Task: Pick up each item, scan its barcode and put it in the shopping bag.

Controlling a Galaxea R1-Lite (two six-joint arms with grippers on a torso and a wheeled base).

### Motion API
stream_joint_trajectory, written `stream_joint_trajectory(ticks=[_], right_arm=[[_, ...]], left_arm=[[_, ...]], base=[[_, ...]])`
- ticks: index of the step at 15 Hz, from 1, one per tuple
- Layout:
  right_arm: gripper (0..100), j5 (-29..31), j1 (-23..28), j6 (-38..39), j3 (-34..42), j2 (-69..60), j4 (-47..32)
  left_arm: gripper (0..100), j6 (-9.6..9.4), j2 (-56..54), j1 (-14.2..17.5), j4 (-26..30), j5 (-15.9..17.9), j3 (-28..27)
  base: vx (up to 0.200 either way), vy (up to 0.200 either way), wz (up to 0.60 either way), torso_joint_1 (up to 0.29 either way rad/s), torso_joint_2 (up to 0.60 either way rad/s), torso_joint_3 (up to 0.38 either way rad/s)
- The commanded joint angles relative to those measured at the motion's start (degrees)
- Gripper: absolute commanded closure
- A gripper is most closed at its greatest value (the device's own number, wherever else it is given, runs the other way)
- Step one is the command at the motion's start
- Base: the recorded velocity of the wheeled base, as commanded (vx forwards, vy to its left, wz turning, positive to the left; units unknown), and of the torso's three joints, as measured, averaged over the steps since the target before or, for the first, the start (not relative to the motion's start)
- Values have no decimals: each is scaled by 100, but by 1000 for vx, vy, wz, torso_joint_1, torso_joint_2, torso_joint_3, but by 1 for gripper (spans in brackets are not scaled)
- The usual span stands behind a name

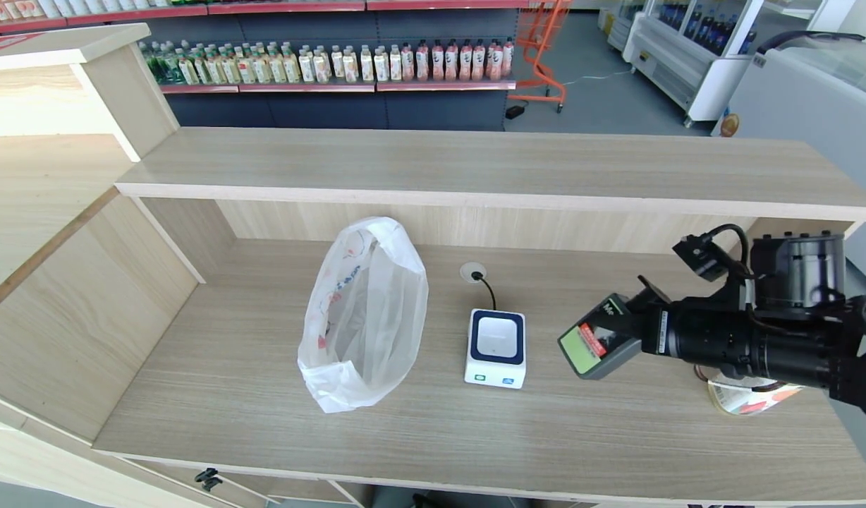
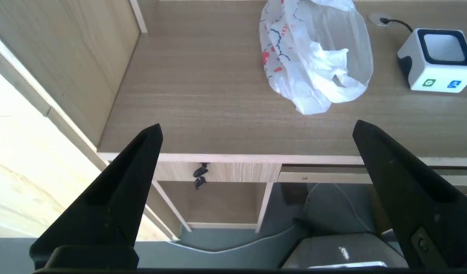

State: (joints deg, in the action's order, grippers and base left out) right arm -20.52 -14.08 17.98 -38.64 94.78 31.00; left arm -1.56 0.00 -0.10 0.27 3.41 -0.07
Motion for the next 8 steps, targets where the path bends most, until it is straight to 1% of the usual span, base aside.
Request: stream_joint_trajectory(ticks=[1, 2, 4, 8], right_arm=[[100, 320, -350, 162, -170, 752, 240], [100, 725, -587, 171, -363, 1016, 257], [100, 830, -763, 171, -600, 1183, 257], [100, 839, -868, 179, -899, 1438, 257]], left_arm=[[0, -2, 9, 1, 0, 1, -1], [0, -2, 9, 1, 0, 1, -1], [0, -2, 9, 1, 0, -7, -1], [0, -2, 9, 1, 0, 1, -1]], base=[[0, 0, 0, 0, 0, 0], [0, 0, 0, 0, 0, 0], [0, 0, 0, 0, 0, 0], [0, 0, 0, 0, 0, 0]])
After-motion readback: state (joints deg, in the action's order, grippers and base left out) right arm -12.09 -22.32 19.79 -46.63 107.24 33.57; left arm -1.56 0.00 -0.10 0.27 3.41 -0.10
